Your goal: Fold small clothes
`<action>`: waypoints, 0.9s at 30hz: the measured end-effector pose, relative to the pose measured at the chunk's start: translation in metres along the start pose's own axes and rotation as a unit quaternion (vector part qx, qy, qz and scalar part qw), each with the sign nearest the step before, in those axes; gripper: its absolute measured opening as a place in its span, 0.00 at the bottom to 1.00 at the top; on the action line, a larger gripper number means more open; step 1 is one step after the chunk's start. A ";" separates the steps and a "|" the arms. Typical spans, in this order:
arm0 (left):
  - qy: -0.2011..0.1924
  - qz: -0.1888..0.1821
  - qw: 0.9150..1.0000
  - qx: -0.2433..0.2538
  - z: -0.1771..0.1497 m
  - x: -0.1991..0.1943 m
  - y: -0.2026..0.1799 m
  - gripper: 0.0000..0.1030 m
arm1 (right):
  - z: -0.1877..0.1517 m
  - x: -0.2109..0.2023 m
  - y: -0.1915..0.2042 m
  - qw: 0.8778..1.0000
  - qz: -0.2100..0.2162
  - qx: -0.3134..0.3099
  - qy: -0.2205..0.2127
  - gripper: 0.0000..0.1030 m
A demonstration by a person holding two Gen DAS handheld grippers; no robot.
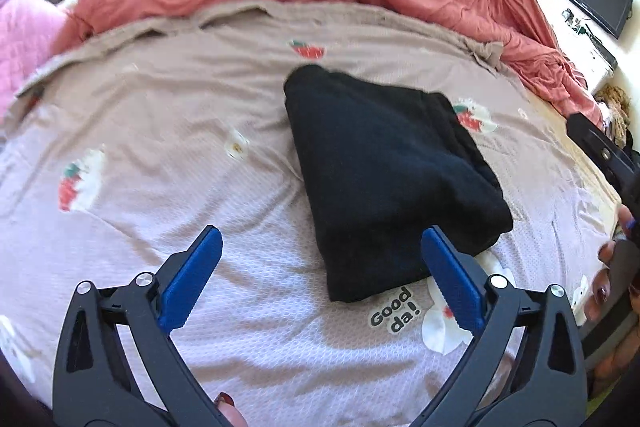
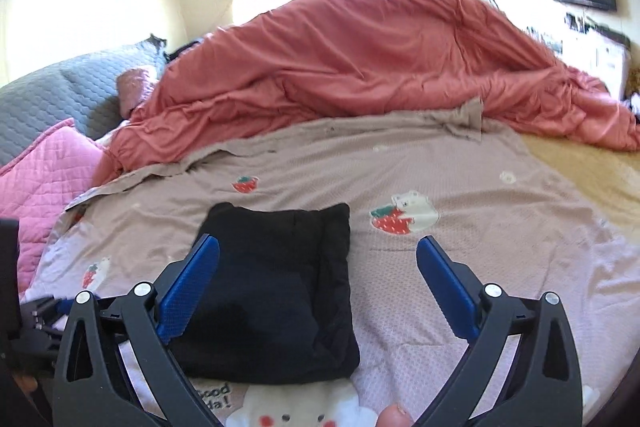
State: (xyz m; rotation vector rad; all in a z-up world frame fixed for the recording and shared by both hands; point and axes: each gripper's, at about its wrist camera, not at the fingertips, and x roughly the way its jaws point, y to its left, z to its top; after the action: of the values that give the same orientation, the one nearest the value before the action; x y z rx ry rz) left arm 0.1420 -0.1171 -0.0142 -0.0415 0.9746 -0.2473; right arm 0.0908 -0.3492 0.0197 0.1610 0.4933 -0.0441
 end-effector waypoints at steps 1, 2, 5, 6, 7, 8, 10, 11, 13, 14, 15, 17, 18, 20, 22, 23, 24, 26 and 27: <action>-0.005 0.003 1.000 0.002 0.000 -0.005 0.000 0.91 | 0.000 -0.010 0.003 1.000 -0.002 -0.008 -0.009 0.96; -0.011 0.006 1.000 0.002 0.000 -0.011 0.000 0.91 | 0.000 -0.016 0.005 1.000 0.000 -0.011 -0.013 0.96; -0.029 0.010 1.000 0.002 -0.001 -0.028 0.001 0.91 | -0.003 -0.039 0.009 1.000 0.006 -0.014 -0.026 0.96; -0.036 0.011 0.999 0.002 -0.002 -0.035 0.002 0.91 | -0.004 -0.046 0.010 0.999 0.007 -0.015 -0.029 0.96; -0.041 0.013 0.999 0.001 -0.004 -0.042 0.003 0.91 | -0.005 -0.053 0.011 0.999 0.007 -0.015 -0.030 0.96; -0.047 0.015 0.999 0.000 -0.006 -0.049 0.004 0.91 | -0.006 -0.058 0.012 0.999 0.009 -0.014 -0.030 0.96; -0.053 0.017 0.998 -0.001 -0.008 -0.057 0.005 0.91 | -0.010 -0.067 0.014 1.000 0.016 -0.008 -0.023 0.96; -0.055 0.019 0.998 -0.002 -0.010 -0.061 0.007 0.91 | -0.012 -0.071 0.016 1.000 0.012 -0.006 -0.015 0.96; -0.056 0.020 0.998 -0.005 -0.015 -0.069 0.009 0.91 | -0.018 -0.076 0.023 1.000 -0.005 -0.016 0.002 0.96; -0.054 0.020 0.998 -0.005 -0.018 -0.072 0.010 0.91 | -0.024 -0.078 0.027 0.999 -0.017 -0.024 0.014 0.96; -0.051 0.019 0.998 -0.004 -0.023 -0.075 0.011 0.91 | -0.029 -0.079 0.030 0.999 -0.022 -0.028 0.029 0.96; -0.047 0.020 0.999 0.001 -0.029 -0.079 0.011 0.91 | -0.039 -0.079 0.031 0.998 -0.022 -0.020 0.055 0.96; -0.044 0.023 0.999 0.006 -0.034 -0.080 0.011 0.91 | -0.044 -0.078 0.030 0.997 -0.021 -0.015 0.069 0.96; -0.039 0.025 0.999 0.010 -0.040 -0.081 0.011 0.91 | -0.051 -0.077 0.031 0.996 -0.026 -0.012 0.088 0.96; -0.030 0.026 0.999 0.009 -0.048 -0.080 0.012 0.91 | -0.056 -0.078 0.032 0.995 -0.026 -0.016 0.099 0.96; -0.026 0.025 0.999 0.009 -0.052 -0.080 0.013 0.91 | -0.059 -0.079 0.033 0.994 -0.027 -0.018 0.104 0.96; -0.023 0.025 0.999 0.008 -0.055 -0.079 0.014 0.91 | -0.062 -0.080 0.033 0.994 -0.028 -0.019 0.107 0.96; -0.020 0.024 1.000 0.004 -0.061 -0.079 0.015 0.91 | -0.067 -0.081 0.034 0.993 -0.027 -0.021 0.114 0.96; -0.019 0.023 1.000 0.003 -0.065 -0.078 0.015 0.91 | -0.070 -0.082 0.035 0.993 -0.024 -0.022 0.115 0.96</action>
State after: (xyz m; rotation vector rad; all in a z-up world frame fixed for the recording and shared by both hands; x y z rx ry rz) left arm 0.0496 -0.0796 0.0110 -0.0179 0.9365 -0.2069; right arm -0.0113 -0.3030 0.0027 0.1111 0.7273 -0.0625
